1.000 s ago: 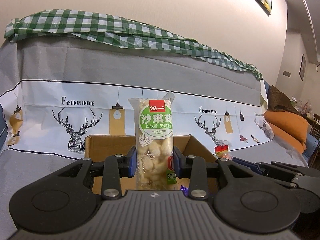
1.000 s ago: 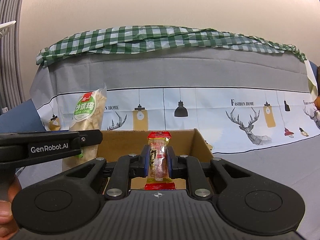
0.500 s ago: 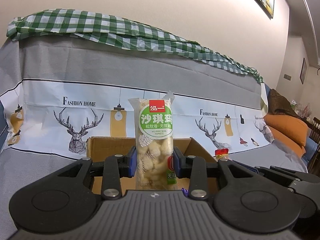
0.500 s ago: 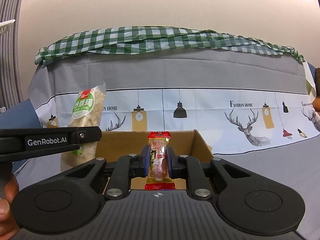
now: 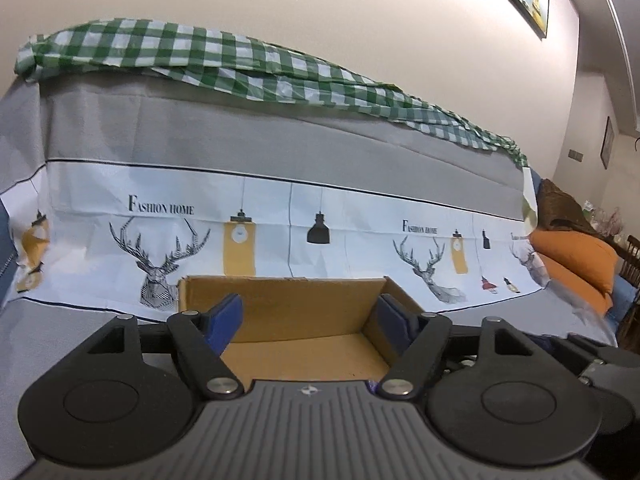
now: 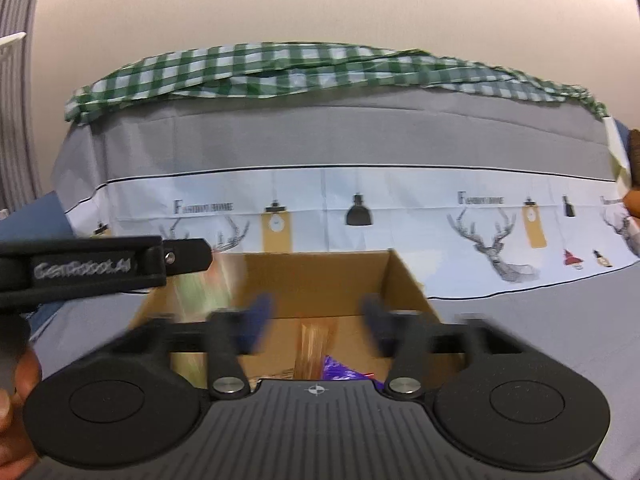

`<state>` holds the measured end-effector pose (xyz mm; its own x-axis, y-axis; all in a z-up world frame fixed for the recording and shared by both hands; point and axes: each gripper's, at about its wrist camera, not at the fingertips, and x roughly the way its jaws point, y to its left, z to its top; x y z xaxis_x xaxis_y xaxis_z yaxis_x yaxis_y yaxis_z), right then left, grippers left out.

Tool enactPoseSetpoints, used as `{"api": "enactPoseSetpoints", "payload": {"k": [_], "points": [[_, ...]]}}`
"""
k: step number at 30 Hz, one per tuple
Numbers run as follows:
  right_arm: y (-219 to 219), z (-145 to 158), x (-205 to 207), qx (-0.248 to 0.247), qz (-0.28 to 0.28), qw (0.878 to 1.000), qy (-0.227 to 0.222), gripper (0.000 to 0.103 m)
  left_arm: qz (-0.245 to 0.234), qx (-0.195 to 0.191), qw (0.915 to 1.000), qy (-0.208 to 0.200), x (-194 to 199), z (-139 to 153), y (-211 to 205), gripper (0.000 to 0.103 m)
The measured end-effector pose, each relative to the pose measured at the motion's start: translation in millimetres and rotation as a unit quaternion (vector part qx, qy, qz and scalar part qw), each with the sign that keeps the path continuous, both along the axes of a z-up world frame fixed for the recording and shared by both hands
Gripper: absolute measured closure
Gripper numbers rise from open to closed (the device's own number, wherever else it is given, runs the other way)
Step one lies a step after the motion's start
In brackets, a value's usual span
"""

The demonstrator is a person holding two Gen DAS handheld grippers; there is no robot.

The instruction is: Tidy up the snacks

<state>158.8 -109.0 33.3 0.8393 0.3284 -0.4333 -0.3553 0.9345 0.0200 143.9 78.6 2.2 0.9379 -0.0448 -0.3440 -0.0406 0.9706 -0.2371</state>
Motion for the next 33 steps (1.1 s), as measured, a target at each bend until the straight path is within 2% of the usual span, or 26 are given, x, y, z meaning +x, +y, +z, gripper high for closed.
{"api": "enactPoseSetpoints", "payload": {"k": [2, 4, 7, 11, 16, 20, 21, 22, 26, 30, 33], "points": [[-2.4, -0.3, 2.1, 0.007, -0.003, 1.0, 0.007, 0.021, 0.003, -0.005, 1.0, -0.007, -2.9, 1.1, 3.0, 0.02], [-4.5, -1.8, 4.0, 0.01, -0.007, 1.0, 0.017, 0.012, 0.004, -0.002, 0.9999, -0.016, -7.3, 3.4, 4.5, 0.016], [-8.6, -1.5, 1.9, 0.017, -0.012, 1.0, 0.02, 0.006, 0.018, 0.022, 0.999, -0.034, -19.2, 5.6, 1.7, 0.007], [-17.7, 1.7, -4.3, 0.036, -0.015, 0.999, 0.02, 0.004, 0.039, 0.052, 0.9965, -0.053, -42.1, 6.2, -4.9, 0.007], [-30.2, 7.2, -16.1, 0.045, -0.02, 0.999, 0.024, 0.001, 0.049, 0.038, 0.9972, -0.042, -70.1, 11.3, -7.2, 0.007], [-48.2, 14.4, -37.0, 0.048, -0.023, 0.998, 0.021, 0.001, 0.055, 0.011, 0.9984, -0.006, -94.5, 11.0, -5.9, 0.006], [-53.2, 15.0, -42.8, 0.049, -0.023, 0.998, 0.023, 0.001, 0.059, 0.012, 0.9982, 0.005, -100.6, 10.6, -7.2, 0.001], [-58.6, 15.5, -49.6, 0.048, -0.024, 0.998, 0.027, 0.001, 0.062, 0.014, 0.9979, 0.014, -105.5, 10.1, -8.3, 0.0], [-77.8, 13.6, -72.1, 0.044, -0.026, 0.997, 0.05, 0.001, 0.066, 0.022, 0.9955, 0.065, -127.5, 2.3, -21.7, 0.0], [-93.6, -0.6, -93.5, 0.021, -0.026, 0.997, 0.067, 0.001, 0.058, 0.011, 0.9927, 0.105, -146.2, -6.5, -36.2, 0.0], [-100.3, -9.1, -97.5, 0.042, -0.029, 0.993, 0.103, 0.001, 0.045, 0.014, 0.9908, 0.127, -151.1, -14.6, -47.1, 0.0]]}}
